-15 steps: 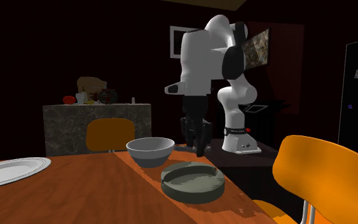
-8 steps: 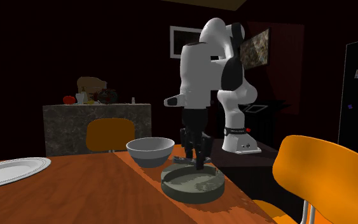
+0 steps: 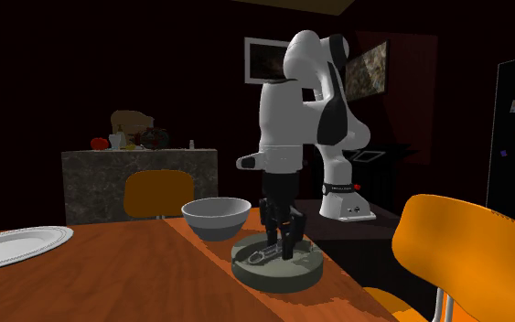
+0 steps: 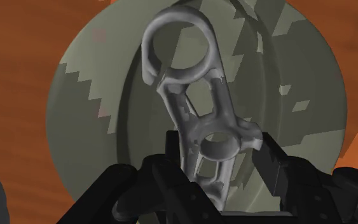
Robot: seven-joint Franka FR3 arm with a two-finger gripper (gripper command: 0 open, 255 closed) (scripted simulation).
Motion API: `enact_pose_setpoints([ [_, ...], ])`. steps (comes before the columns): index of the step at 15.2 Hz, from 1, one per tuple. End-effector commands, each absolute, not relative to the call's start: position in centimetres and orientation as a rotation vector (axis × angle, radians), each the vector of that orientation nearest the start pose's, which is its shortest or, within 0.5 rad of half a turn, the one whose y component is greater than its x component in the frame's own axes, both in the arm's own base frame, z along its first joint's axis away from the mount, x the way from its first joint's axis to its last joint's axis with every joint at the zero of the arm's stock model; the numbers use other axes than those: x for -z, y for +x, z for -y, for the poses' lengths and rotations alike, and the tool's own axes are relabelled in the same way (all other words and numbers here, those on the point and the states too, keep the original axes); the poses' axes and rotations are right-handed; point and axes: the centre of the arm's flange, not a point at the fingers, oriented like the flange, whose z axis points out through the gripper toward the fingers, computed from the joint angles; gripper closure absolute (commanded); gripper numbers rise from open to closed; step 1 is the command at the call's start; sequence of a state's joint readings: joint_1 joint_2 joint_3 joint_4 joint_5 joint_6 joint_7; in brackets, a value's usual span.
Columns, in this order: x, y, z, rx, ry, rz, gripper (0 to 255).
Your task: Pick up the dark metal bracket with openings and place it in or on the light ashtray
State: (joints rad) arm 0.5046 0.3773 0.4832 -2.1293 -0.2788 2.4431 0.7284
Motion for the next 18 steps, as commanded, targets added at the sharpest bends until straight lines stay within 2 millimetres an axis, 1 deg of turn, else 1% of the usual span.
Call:
enact_pose_setpoints([
  [1, -24.7, 31.7, -47.6, 0.002, -3.070, 0.697, 255],
  [5, -24.7, 31.7, -47.6, 0.002, -3.071, 0.697, 255],
  [6, -24.7, 31.7, -47.6, 0.002, -3.071, 0.697, 0],
  [11, -24.7, 31.7, -47.6, 0.002, -3.070, 0.697, 0],
  [14, -28.6, 31.7, -47.6, 0.002, -3.071, 0.697, 0],
  [15, -29.7, 31.7, -47.6, 0.002, -3.071, 0.697, 0],
  [18, -29.7, 31.7, -47.6, 0.002, -3.070, 0.697, 0],
])
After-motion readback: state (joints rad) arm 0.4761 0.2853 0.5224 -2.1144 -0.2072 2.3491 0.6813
